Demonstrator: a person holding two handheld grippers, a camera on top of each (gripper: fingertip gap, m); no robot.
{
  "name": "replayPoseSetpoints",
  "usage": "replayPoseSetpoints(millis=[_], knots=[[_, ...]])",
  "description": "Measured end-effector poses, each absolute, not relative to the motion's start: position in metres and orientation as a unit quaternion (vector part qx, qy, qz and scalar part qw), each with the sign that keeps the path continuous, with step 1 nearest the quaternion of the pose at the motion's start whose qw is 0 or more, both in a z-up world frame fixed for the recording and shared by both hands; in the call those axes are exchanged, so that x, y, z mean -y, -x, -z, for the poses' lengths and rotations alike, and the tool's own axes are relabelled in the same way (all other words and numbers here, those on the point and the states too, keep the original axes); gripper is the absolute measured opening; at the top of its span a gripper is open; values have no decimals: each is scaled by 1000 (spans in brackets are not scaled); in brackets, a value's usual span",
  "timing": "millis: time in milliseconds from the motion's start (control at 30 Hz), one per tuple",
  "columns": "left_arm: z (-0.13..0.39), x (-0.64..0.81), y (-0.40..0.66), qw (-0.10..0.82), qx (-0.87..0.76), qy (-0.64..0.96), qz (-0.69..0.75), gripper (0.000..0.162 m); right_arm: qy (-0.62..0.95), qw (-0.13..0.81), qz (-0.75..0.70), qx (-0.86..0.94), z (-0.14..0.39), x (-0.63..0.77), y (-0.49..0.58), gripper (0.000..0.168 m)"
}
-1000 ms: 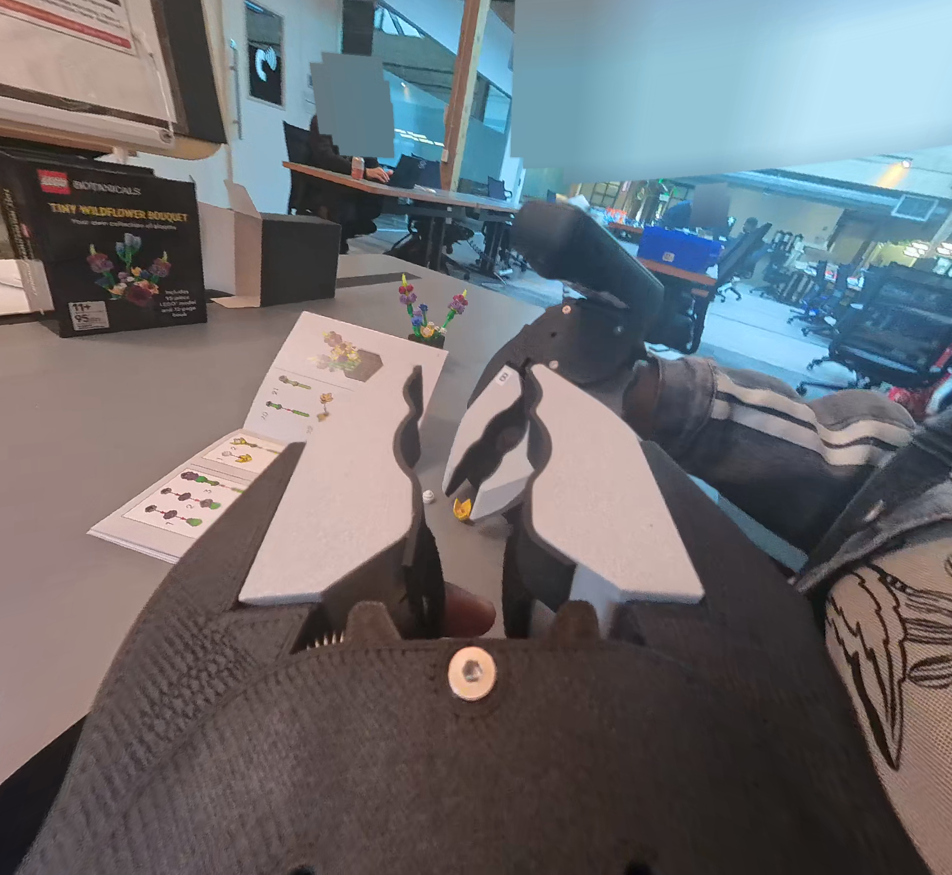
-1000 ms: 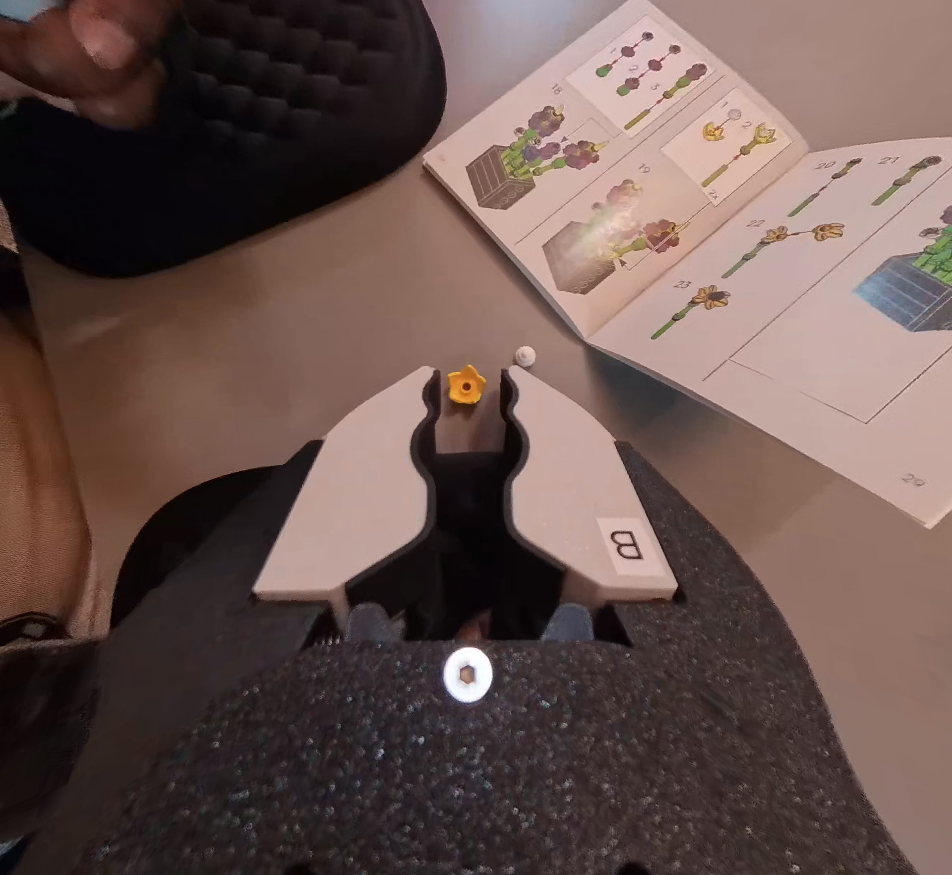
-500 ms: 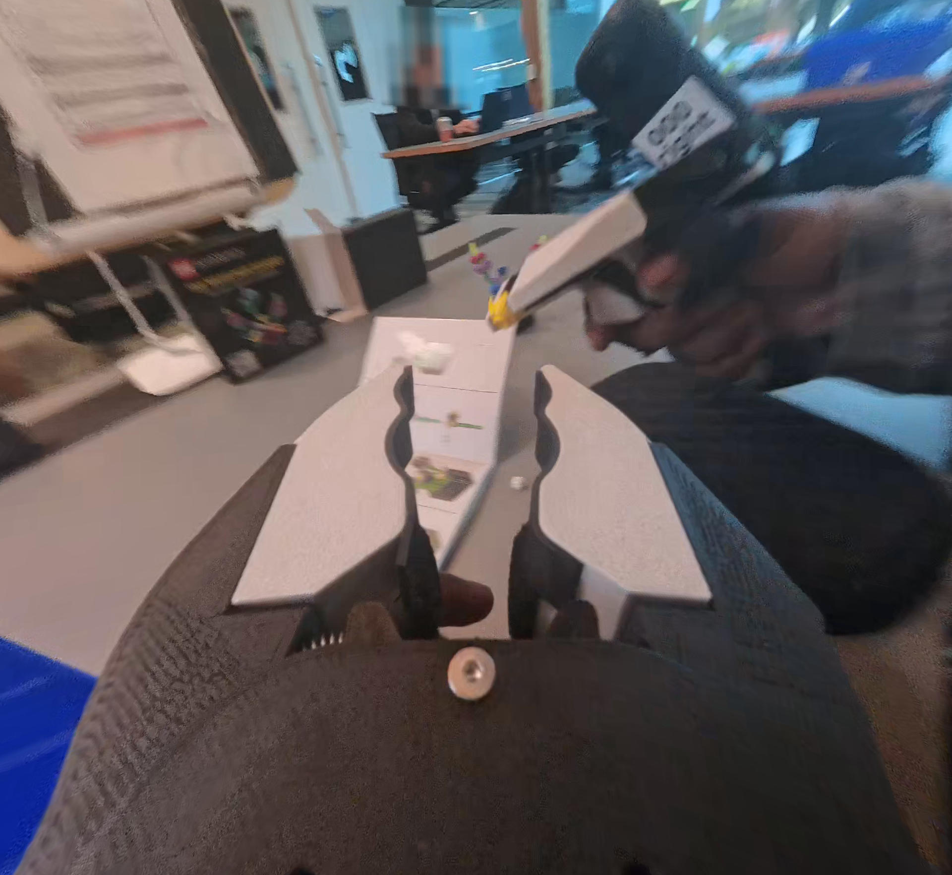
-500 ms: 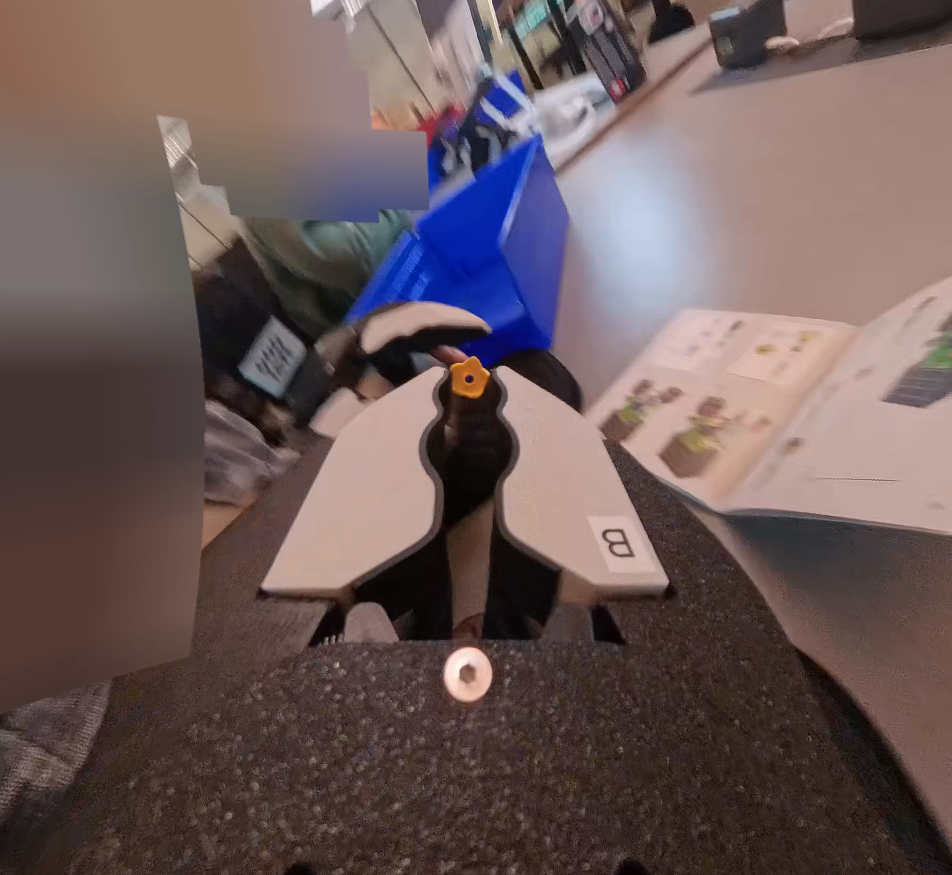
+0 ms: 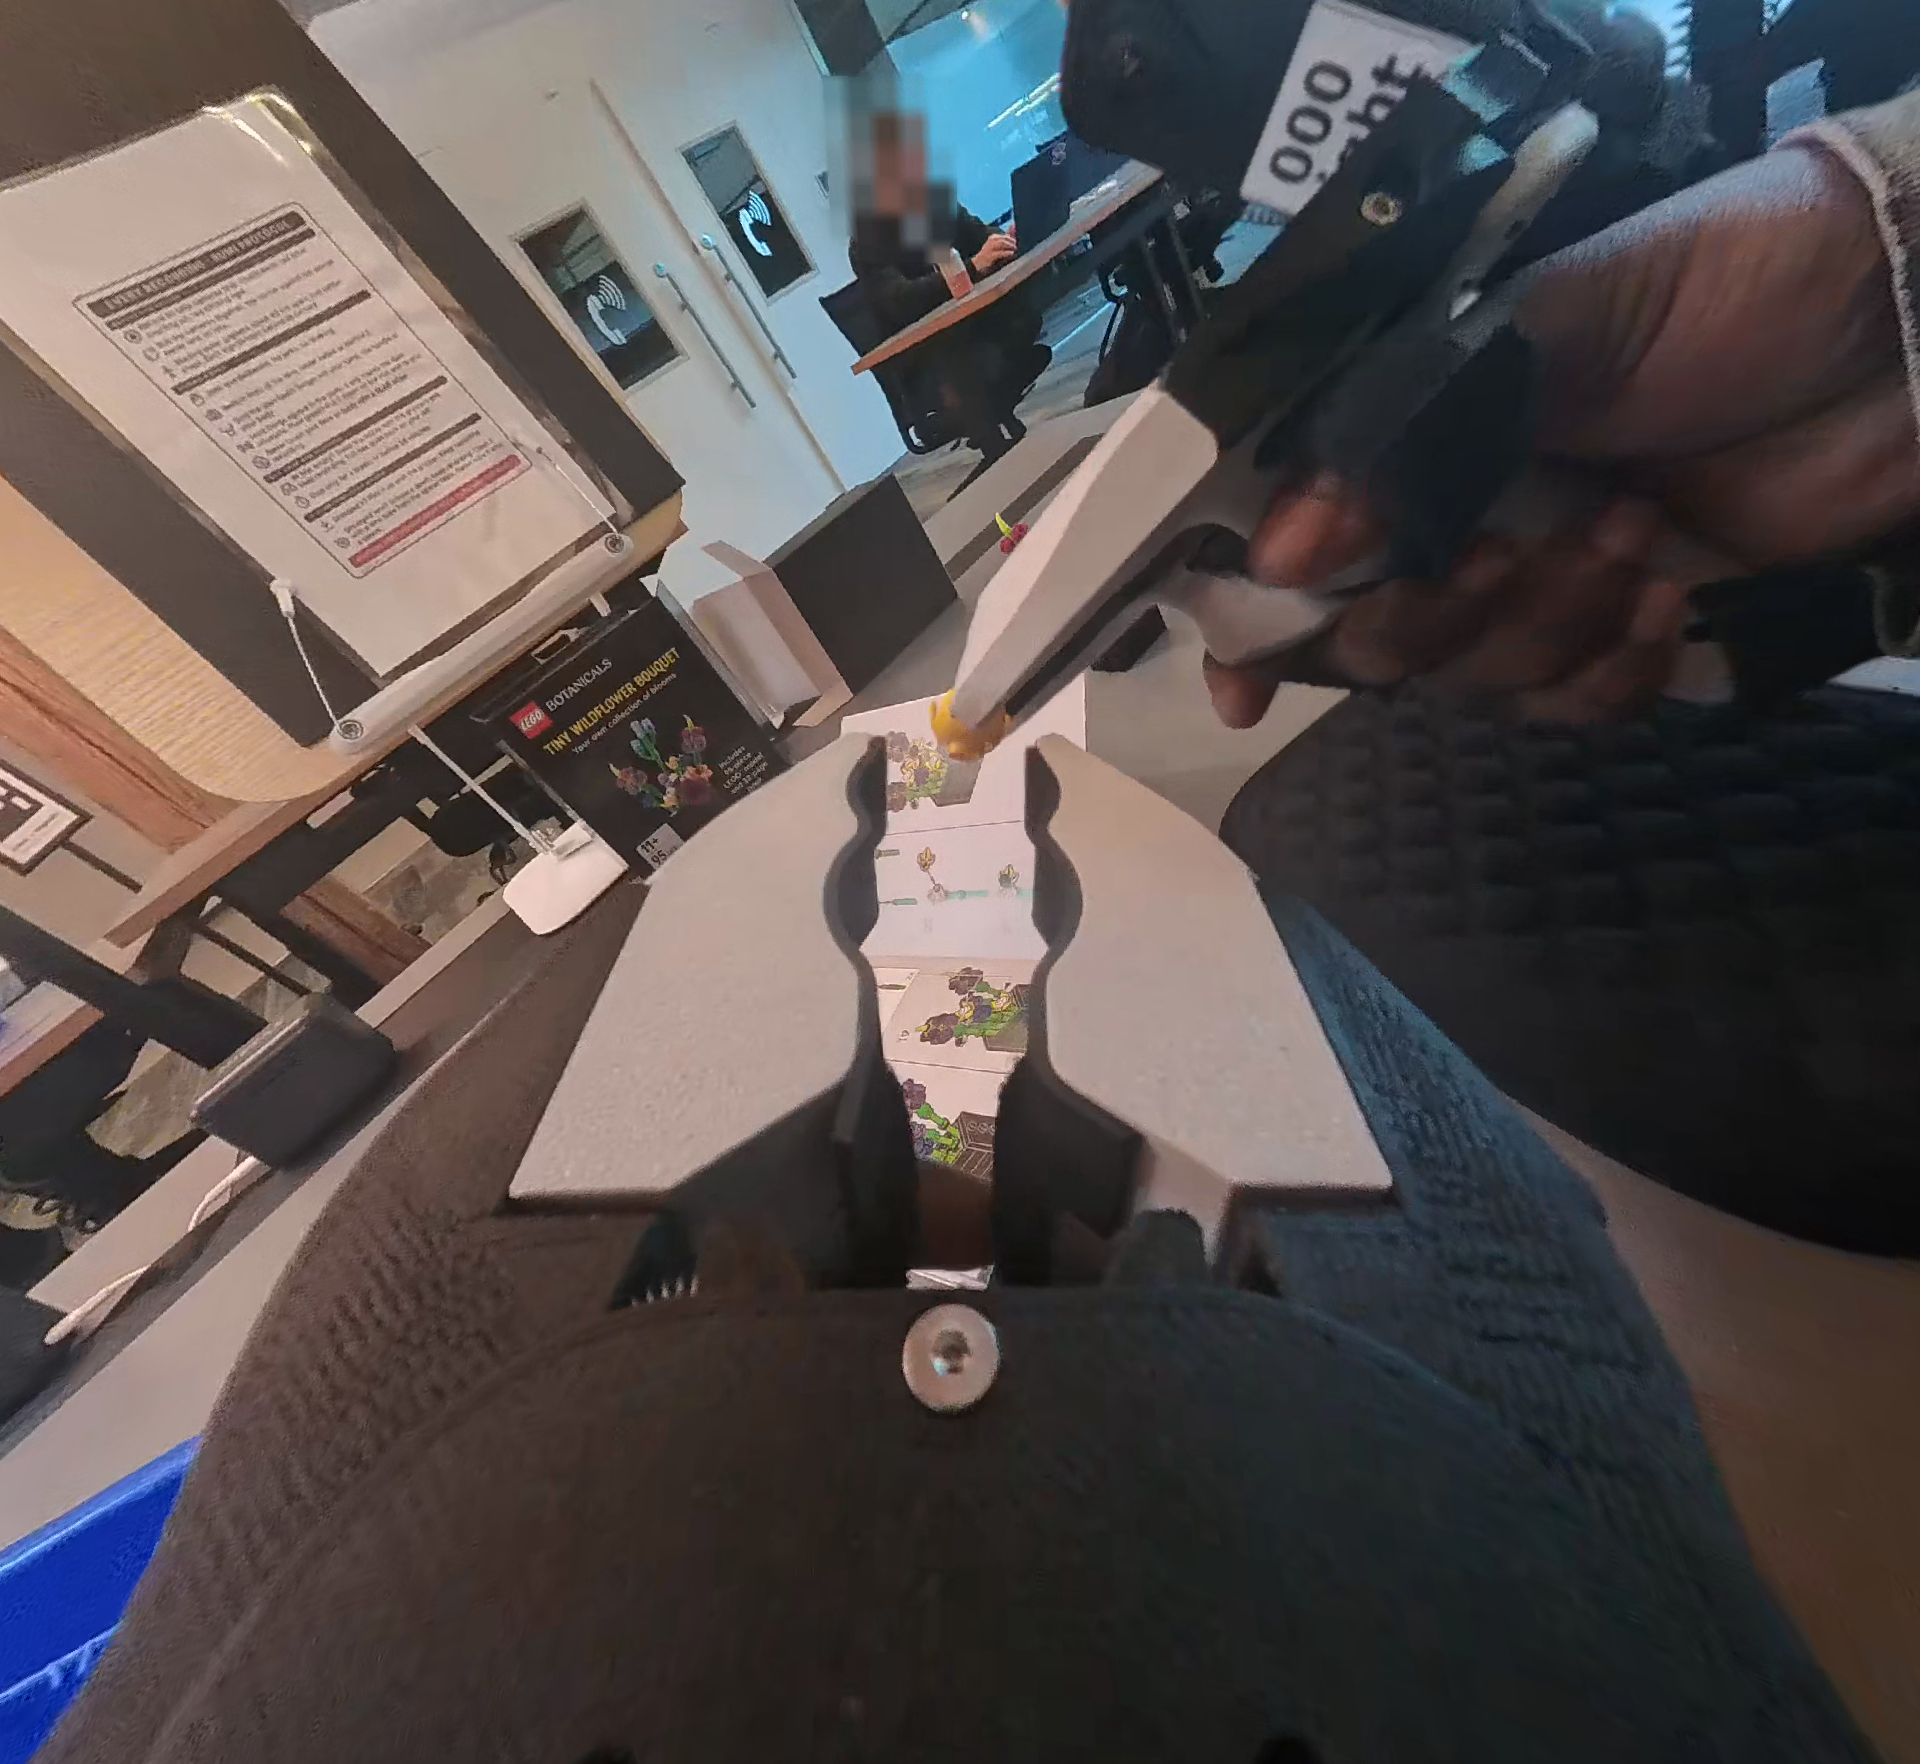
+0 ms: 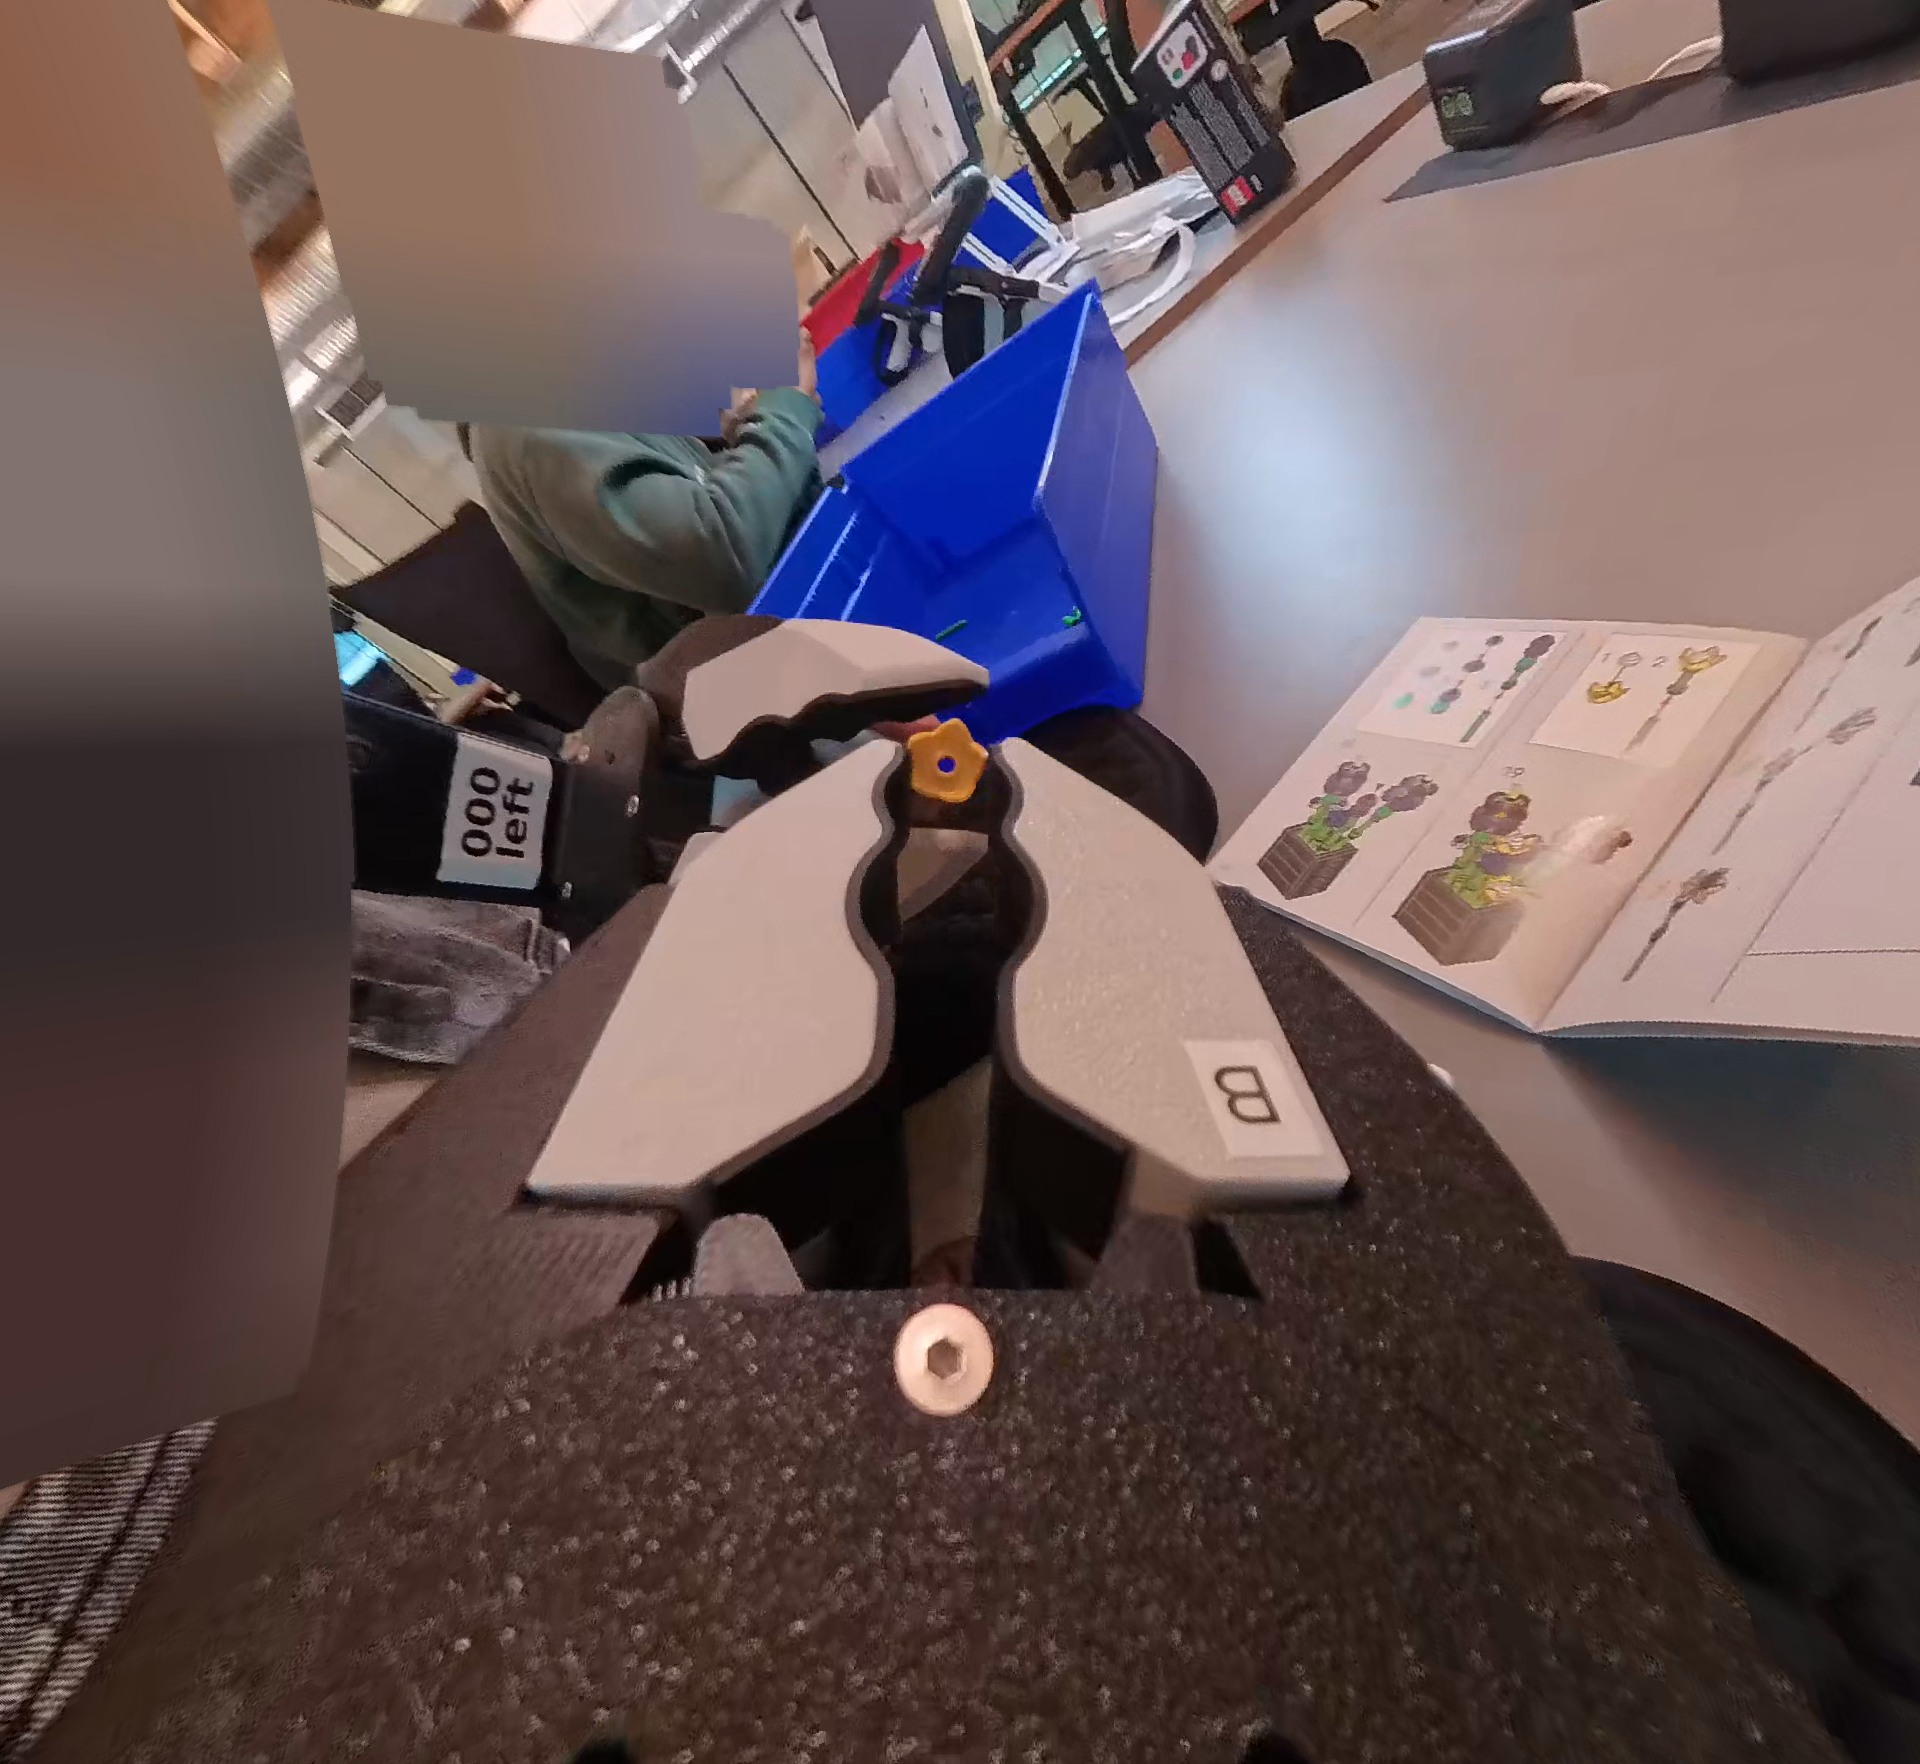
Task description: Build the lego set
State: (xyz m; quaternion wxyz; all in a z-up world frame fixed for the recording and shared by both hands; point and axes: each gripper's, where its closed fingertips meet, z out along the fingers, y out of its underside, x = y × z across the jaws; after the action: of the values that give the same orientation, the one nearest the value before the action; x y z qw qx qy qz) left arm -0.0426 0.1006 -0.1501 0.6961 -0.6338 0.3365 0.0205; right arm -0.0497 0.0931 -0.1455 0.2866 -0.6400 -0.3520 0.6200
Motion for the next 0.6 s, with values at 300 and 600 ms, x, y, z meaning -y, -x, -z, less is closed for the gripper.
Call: replayPoseSetpoints(millis=[300, 600], knots=[[150, -101, 38, 695, -340, 634, -18, 13, 645, 294, -600, 371, 147, -90, 53, 14], [151, -101, 40, 693, -331, 640, -8, 12, 647, 297, -586, 387, 146, -87, 55, 14]])
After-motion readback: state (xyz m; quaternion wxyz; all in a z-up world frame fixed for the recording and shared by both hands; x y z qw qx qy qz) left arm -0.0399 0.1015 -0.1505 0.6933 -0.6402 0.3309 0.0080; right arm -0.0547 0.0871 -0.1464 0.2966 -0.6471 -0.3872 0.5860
